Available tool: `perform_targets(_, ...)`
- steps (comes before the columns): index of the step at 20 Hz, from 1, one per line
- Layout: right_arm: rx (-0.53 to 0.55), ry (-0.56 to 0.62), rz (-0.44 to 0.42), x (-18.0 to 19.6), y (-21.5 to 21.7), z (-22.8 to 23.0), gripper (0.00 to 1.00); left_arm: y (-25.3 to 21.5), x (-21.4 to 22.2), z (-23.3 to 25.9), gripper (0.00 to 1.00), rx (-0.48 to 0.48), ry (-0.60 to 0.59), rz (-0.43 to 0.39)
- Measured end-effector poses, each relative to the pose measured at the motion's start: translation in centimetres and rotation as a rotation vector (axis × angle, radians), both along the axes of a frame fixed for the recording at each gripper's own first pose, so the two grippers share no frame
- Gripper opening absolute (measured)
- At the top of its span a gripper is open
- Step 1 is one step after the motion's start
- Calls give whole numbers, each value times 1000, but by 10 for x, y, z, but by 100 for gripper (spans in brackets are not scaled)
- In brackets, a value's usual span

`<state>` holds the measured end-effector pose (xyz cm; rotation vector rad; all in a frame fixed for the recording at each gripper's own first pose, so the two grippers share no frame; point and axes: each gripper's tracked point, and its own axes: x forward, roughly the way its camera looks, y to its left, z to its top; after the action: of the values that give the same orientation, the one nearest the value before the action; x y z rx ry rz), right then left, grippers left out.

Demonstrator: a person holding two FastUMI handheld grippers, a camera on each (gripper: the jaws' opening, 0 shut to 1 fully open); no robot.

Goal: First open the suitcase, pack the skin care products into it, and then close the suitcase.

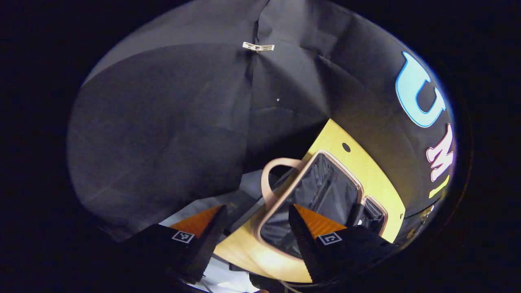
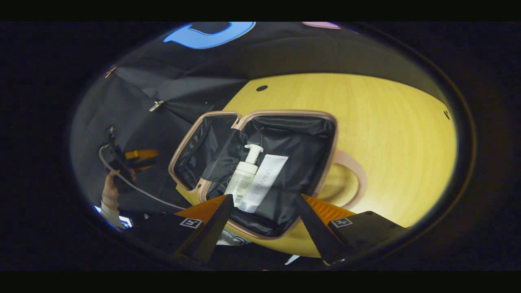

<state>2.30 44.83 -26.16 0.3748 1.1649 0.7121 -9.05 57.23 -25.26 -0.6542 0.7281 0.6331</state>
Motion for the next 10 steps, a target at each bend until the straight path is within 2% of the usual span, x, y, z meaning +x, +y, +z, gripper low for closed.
perform_targets(3,-4,-43,-34,-3,-33,9,97,21,32,-21,94,-2,88,-52)
perform_targets(5,-19,-59,-70,0,-53,10,97,33,44,-40,94,17,188,-94)
perform_targets(7,-46,-54,-125,1,-69,7,97,48,49,-65,94,47,309,-102)
perform_targets(10,-72,-68,-159,1,-86,7,97,59,57,-89,93,67,403,-117)
